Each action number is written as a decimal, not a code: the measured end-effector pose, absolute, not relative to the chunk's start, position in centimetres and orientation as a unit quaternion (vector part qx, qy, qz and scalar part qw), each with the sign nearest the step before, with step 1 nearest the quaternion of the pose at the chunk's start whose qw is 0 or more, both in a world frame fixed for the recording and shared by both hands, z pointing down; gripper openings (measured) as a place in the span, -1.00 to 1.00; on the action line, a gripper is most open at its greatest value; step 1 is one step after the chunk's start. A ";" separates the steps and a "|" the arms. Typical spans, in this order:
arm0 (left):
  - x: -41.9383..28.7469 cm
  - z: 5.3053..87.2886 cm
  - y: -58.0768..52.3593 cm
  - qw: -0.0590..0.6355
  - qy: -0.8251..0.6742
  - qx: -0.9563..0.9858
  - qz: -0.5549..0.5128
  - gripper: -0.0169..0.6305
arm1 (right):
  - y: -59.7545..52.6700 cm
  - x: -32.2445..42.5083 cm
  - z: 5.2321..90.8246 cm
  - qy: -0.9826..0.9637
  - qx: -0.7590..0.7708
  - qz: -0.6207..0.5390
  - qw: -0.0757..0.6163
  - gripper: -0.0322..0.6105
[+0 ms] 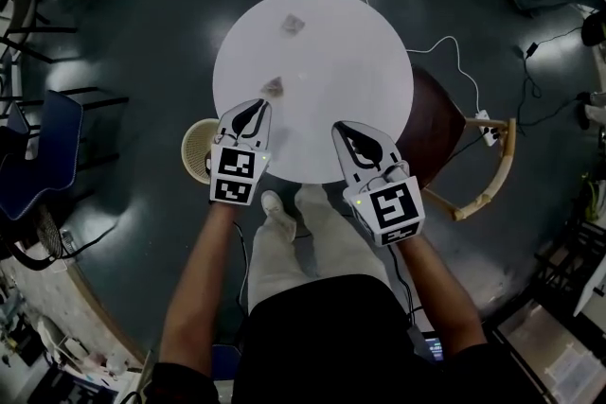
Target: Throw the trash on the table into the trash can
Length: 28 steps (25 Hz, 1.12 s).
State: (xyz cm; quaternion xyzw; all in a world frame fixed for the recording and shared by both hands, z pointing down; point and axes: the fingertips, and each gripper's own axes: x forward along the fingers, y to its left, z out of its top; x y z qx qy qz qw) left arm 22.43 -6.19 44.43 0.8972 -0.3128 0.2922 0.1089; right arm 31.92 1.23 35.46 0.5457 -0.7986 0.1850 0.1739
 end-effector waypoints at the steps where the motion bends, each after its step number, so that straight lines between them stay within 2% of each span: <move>1: 22.5 44.9 -6.4 0.110 -0.312 0.897 0.293 -0.90 | 1.1 31.9 35.9 -0.799 0.545 0.186 0.176 -0.85; 4: 23.0 46.5 -6.9 0.116 -0.306 0.896 0.299 -0.87 | 1.0 31.9 37.2 -0.796 0.546 0.193 0.177 -0.85; 7: 23.4 48.1 -7.6 0.122 -0.298 0.895 0.307 -0.67 | 0.6 31.9 38.4 -0.792 0.548 0.202 0.176 -0.85; 19: 25.1 52.8 -10.6 0.115 -0.293 0.886 0.341 -0.28 | -0.3 32.9 42.6 -0.784 0.549 0.223 0.186 -0.85; 28: 26.3 55.8 -11.3 0.117 -0.272 0.878 0.375 -0.13 | -0.6 33.6 44.9 -0.782 0.542 0.237 0.195 -0.85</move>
